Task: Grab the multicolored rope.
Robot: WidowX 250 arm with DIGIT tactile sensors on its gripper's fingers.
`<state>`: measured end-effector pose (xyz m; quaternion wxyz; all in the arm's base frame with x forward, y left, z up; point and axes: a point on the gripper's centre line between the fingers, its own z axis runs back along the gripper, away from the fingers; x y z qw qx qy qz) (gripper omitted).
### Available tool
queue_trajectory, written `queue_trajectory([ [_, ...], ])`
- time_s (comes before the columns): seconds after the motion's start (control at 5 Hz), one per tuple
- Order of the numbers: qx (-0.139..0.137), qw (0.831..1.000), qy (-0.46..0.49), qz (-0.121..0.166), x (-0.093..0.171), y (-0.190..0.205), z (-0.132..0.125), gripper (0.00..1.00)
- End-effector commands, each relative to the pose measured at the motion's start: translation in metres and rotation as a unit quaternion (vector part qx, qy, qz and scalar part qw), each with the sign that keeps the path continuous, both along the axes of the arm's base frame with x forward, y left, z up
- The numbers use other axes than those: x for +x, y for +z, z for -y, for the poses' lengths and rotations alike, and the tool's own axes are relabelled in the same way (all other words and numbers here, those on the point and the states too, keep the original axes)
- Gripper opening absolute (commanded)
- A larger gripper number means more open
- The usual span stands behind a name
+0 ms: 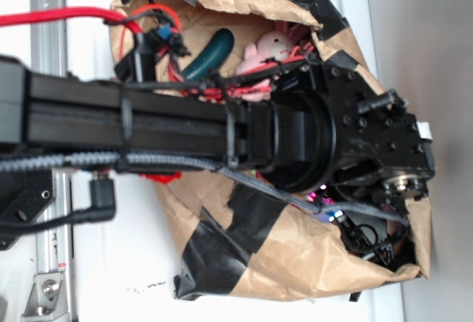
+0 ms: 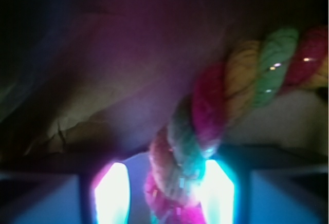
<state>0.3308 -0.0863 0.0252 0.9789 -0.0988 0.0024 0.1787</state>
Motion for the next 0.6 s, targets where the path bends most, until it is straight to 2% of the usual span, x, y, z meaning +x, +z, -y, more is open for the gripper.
queue_trajectory([
  [0.0,-0.013,0.999,-0.024,0.017,-0.002,0.004,0.018,0.00],
  [0.2,-0.004,0.999,-0.032,0.027,-0.006,0.009,0.016,0.00],
  [0.4,0.041,0.995,-0.084,0.042,-0.025,0.043,-0.006,0.00],
])
